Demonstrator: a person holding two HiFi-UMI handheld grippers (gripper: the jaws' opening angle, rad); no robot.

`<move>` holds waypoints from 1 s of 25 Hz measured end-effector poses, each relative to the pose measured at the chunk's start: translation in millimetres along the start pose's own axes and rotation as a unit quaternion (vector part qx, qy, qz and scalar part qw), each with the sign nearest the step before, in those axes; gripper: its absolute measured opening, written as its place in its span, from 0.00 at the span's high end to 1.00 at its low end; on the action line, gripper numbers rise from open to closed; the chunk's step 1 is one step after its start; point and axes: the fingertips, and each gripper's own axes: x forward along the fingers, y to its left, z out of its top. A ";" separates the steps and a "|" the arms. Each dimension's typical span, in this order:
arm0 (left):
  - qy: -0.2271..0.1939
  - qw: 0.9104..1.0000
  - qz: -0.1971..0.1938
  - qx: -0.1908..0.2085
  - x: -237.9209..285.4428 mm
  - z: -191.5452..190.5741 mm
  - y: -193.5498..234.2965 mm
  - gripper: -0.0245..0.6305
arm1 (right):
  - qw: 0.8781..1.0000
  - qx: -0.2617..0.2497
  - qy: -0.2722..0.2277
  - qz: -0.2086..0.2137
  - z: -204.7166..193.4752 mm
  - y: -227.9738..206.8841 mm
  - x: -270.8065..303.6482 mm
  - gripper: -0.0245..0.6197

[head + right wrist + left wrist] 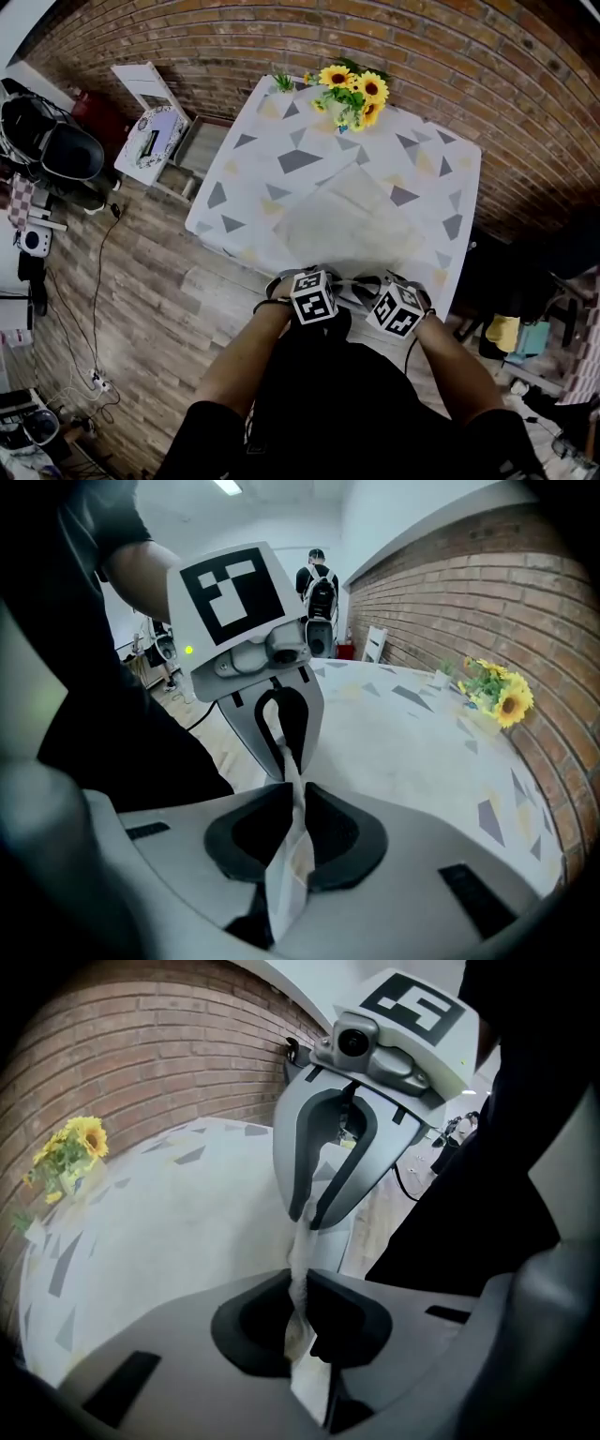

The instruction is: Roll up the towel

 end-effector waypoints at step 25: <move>0.005 0.972 0.142 0.186 -15.9 24.4 -1.4 0.76 | 0.996 0.079 0.043 0.027 -22.9 -14.2 31.9 0.94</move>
